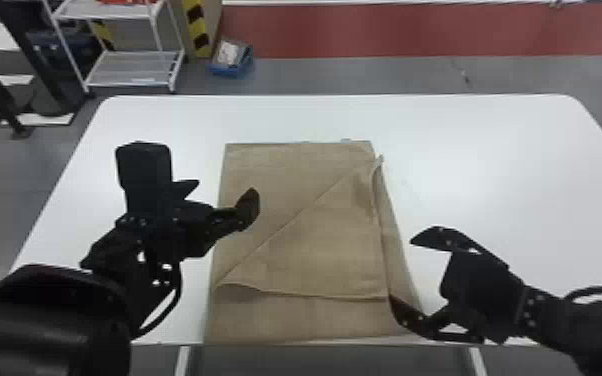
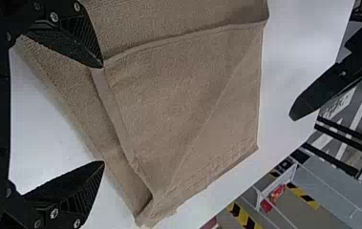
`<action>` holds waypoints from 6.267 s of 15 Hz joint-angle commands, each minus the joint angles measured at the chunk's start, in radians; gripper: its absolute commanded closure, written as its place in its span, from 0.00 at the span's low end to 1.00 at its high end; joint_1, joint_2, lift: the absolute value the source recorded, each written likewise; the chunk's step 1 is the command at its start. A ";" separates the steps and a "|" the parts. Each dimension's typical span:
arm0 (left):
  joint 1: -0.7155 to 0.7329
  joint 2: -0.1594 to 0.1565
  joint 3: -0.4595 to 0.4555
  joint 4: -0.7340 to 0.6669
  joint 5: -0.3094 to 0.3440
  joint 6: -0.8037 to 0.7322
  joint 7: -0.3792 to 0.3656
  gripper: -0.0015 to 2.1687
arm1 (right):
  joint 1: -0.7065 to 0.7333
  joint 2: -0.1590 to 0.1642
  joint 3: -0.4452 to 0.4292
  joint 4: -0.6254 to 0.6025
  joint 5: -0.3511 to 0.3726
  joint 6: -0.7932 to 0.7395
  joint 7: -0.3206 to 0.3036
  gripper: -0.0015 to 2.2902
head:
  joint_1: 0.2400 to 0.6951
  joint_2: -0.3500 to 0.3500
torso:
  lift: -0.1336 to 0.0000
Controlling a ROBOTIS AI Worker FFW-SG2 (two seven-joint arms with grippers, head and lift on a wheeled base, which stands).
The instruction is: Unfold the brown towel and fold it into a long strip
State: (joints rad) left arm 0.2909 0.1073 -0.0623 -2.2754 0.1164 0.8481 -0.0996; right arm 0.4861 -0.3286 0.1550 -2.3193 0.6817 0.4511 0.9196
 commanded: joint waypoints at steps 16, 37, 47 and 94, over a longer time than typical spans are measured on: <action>0.011 0.002 0.004 -0.001 -0.001 -0.005 0.000 0.02 | -0.239 0.020 0.225 0.115 0.231 0.291 0.294 0.10 | 1.00 0.62 | 0.08; 0.021 0.002 0.018 0.005 -0.001 -0.011 -0.003 0.02 | -0.247 0.048 0.202 0.109 0.230 0.300 0.271 0.65 | 1.00 0.63 | 0.08; -0.110 0.005 0.053 0.073 0.029 0.047 -0.080 0.04 | -0.101 0.053 -0.064 -0.089 0.145 0.315 0.274 0.66 | 1.00 0.56 | 0.08; -0.457 -0.003 0.228 0.580 -0.020 0.182 -0.029 0.99 | -0.274 0.077 -0.509 0.138 -0.019 0.288 0.196 0.66 | 1.00 0.35 | 0.08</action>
State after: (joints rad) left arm -0.2155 0.1038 0.1326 -1.6282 0.0694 1.0071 -0.1411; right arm 0.2176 -0.2515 -0.3441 -2.1843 0.6540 0.7338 1.1117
